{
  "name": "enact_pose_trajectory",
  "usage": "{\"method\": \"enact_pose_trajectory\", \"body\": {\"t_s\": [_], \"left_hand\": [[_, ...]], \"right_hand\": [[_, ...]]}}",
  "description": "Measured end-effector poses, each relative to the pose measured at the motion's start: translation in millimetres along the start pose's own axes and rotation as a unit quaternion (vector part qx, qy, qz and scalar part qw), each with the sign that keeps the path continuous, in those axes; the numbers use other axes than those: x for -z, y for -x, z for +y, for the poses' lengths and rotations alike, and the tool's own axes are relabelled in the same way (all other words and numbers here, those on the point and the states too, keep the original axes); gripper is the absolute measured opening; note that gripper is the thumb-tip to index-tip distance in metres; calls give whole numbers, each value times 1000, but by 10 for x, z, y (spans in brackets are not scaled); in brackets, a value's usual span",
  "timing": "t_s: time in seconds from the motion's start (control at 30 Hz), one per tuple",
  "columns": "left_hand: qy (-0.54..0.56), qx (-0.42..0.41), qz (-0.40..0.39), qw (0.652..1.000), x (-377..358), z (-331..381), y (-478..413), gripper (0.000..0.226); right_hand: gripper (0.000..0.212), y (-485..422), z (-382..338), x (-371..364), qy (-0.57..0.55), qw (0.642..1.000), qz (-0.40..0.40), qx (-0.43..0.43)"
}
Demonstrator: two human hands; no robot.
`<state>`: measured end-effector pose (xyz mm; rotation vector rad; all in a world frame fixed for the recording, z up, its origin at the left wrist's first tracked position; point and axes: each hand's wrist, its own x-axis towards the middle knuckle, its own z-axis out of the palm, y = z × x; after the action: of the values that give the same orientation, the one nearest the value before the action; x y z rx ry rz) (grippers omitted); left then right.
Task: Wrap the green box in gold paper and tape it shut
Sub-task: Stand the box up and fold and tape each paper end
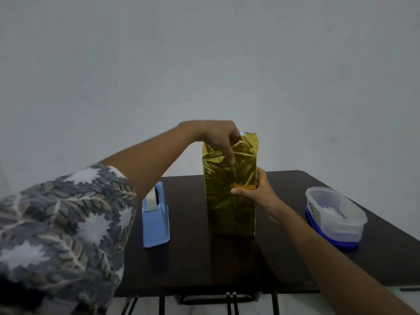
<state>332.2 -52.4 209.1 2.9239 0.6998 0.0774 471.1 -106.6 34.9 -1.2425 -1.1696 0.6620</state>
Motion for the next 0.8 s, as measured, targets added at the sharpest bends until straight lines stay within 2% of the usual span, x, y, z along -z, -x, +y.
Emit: {"method": "enact_pose_trajectory", "body": {"t_s": [0.07,0.13,0.17,0.27,0.33,0.37,0.43,0.5,0.53,0.57,0.6,0.67,0.73,0.77,0.8], "left_hand": [[88,-7,79,993,205,-1,115,8],[181,0,178,967,423,10,233,8],[190,20,188,963,478,28,252,14],[108,111,116,981,237,204,100,59],[65,148,127,979,-73,342,-103,78],[41,148,141,978,-191,397,-219,77],[41,141,192,970,-263,471,-411,54],[154,147,262,941,-97,486,-469,40],[226,148,303,914,27,482,-452,36],[258,145,338,893,133,467,-427,35],[248,149,348,892,194,465,-377,38],[168,160,297,926,152,501,-303,53],[52,186,199,961,-49,546,-352,67],[18,177,170,969,-148,562,-411,67],[11,162,174,971,-206,566,-463,61]], "right_hand": [[93,-1,7,9,1,1000,1,5],[94,-5,17,19,0,1000,0,5],[94,-11,20,12,0,1000,-2,5],[92,-10,16,-13,2,1000,-7,7],[92,5,5,-31,4,1000,-8,11],[92,12,6,-34,3,1000,-9,11],[88,18,16,-17,-7,1000,-7,9],[87,18,30,-16,-11,1000,-5,13],[90,16,39,-19,-11,1000,-5,15],[94,14,49,-18,-13,1000,-6,14],[96,18,54,-27,-16,1000,-7,13],[93,30,37,-37,-24,999,-11,21],[90,28,35,-32,-25,999,-11,28],[89,28,44,-31,-25,999,-12,29],[89,34,45,-33,-26,999,-14,28]]}}
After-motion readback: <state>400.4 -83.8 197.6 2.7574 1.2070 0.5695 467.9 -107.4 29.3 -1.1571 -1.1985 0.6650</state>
